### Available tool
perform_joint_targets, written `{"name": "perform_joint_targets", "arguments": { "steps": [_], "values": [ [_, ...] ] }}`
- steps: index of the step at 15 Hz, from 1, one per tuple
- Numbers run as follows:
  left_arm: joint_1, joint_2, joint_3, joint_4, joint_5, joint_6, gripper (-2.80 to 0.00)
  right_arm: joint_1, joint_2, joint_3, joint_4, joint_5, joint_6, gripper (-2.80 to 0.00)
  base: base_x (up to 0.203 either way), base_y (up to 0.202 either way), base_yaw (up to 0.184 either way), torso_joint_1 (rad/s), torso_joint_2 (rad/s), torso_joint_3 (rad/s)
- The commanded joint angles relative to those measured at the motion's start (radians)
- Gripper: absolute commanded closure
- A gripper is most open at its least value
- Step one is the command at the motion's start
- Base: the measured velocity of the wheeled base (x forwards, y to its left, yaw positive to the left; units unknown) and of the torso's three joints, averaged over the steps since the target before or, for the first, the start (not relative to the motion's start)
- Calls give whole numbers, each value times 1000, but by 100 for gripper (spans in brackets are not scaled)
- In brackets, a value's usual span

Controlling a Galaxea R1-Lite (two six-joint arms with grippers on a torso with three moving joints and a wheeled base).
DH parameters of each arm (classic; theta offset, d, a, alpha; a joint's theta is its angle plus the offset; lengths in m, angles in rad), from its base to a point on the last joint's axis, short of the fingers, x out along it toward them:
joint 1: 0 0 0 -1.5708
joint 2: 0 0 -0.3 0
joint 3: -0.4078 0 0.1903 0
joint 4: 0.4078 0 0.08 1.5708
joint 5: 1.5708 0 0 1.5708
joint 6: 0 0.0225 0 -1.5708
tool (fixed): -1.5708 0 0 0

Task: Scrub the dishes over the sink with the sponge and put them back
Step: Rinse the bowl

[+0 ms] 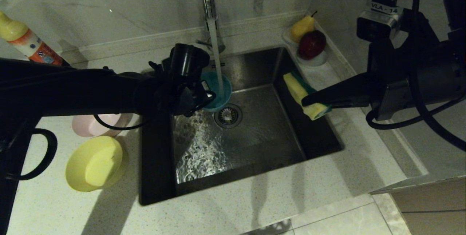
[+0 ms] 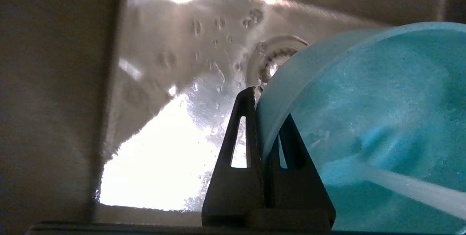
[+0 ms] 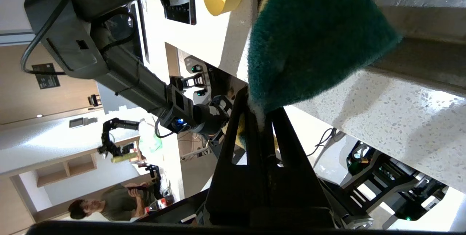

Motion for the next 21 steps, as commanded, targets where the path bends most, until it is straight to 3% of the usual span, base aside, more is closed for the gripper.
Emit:
{"name": "perform_joint_targets", "arguments": {
  "steps": [1,10,16,21],
  "values": [
    [0,14,-11,3,-27,-26,0,-1,-3,3,3,4,3,0,0,0,0,0,0,0],
    [-2,-22,7,31,-35,-41,0,-1,-10,9,3,5,4,0,0,0,0,0,0,0],
    [-5,-50,98,30,-51,-56,0,1,-6,7,3,7,4,0,0,0,0,0,0,0],
    [-12,-63,122,31,-93,-62,0,2,-7,3,3,16,4,0,0,0,0,0,0,0]
  ]
}}
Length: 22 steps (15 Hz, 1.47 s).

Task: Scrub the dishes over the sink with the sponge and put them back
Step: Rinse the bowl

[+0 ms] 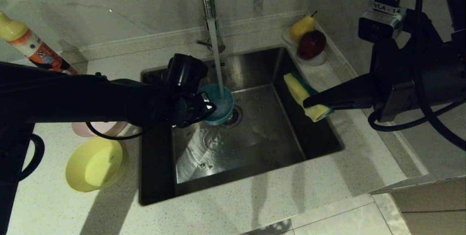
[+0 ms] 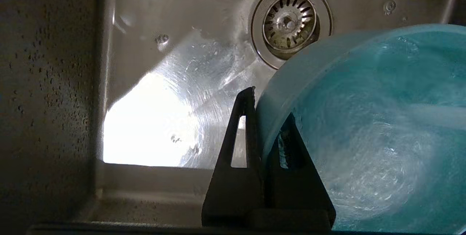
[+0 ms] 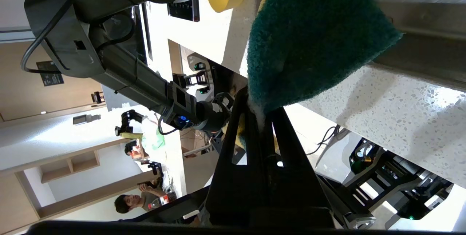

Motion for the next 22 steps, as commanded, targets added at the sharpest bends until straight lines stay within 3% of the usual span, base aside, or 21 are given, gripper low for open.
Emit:
{"name": "perform_joint_targets", "arguments": {
  "steps": [1,5,7,10,14,18,20,22],
  "values": [
    [-4,-12,5,2,1,-4,0,1,2,-6,2,3,3,0,0,0,0,0,0,0],
    [-4,-42,26,1,7,-6,0,4,-1,-1,2,4,3,0,0,0,0,0,0,0],
    [-1,-80,47,-9,53,10,0,7,-2,3,2,4,3,0,0,0,0,0,0,0],
    [10,-148,62,-81,130,86,0,10,-3,3,4,4,3,0,0,0,0,0,0,0],
    [22,-241,161,-396,161,314,0,19,2,3,4,4,3,0,0,0,0,0,0,0],
    [45,-261,328,-839,160,576,0,19,14,3,4,4,3,0,0,0,0,0,0,0],
    [61,-252,383,-1024,132,687,0,19,24,5,4,4,3,0,0,0,0,0,0,0],
    [82,-244,405,-1127,75,758,0,24,33,-4,5,2,4,0,0,0,0,0,0,0]
  ]
}}
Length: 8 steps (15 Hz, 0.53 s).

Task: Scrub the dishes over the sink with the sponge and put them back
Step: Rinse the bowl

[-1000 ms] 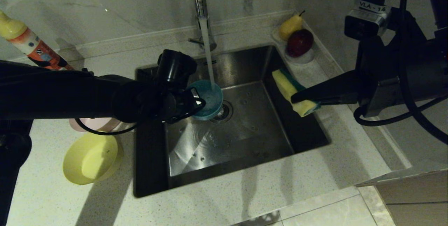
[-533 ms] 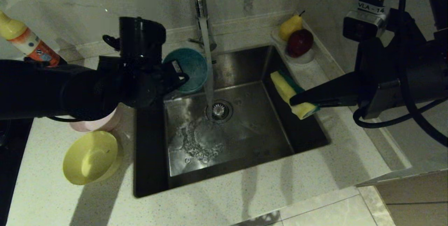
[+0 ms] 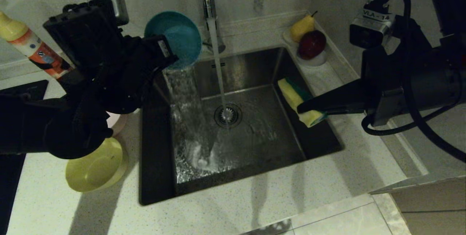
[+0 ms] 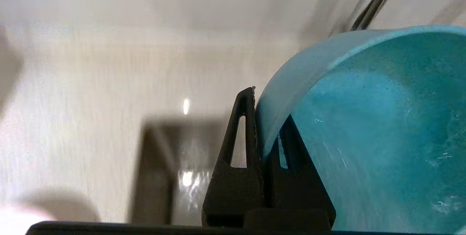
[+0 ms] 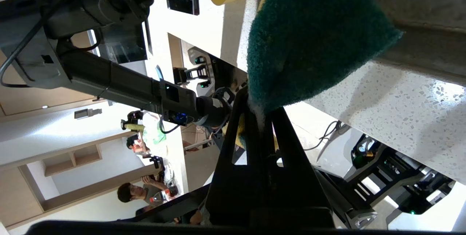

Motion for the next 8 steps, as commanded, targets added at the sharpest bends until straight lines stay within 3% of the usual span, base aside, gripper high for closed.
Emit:
{"name": "perform_joint_targets", "arguments": {
  "steps": [1,6,8],
  "values": [
    [23,6,21,-132,-40,57,0,10,15,-9,4,0,6,0,0,0,0,0,0,0],
    [31,-49,23,-306,-152,166,0,12,19,8,2,5,1,0,0,0,0,0,0,0],
    [31,-64,27,-349,-189,179,0,12,22,9,2,5,2,0,0,0,0,0,0,0]
  ]
}}
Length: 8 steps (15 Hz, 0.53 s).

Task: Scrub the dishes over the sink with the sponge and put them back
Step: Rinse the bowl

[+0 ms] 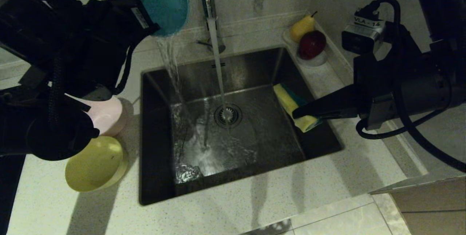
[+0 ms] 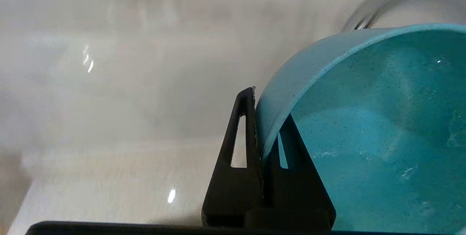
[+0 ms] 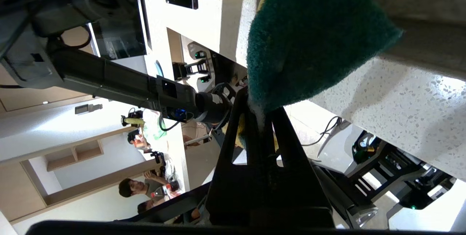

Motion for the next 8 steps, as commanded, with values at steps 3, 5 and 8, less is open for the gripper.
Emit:
{"name": "perform_joint_targets", "arguments": {
  "steps": [3,5,8],
  "values": [
    [0,-44,54,-138,-40,29,0,0,9,18,2,3,2,0,0,0,0,0,0,0],
    [-1,-80,69,-205,-53,60,0,0,9,16,2,2,2,0,0,0,0,0,0,0],
    [-1,-127,69,-201,-62,63,0,5,18,13,1,4,2,0,0,0,0,0,0,0]
  ]
}}
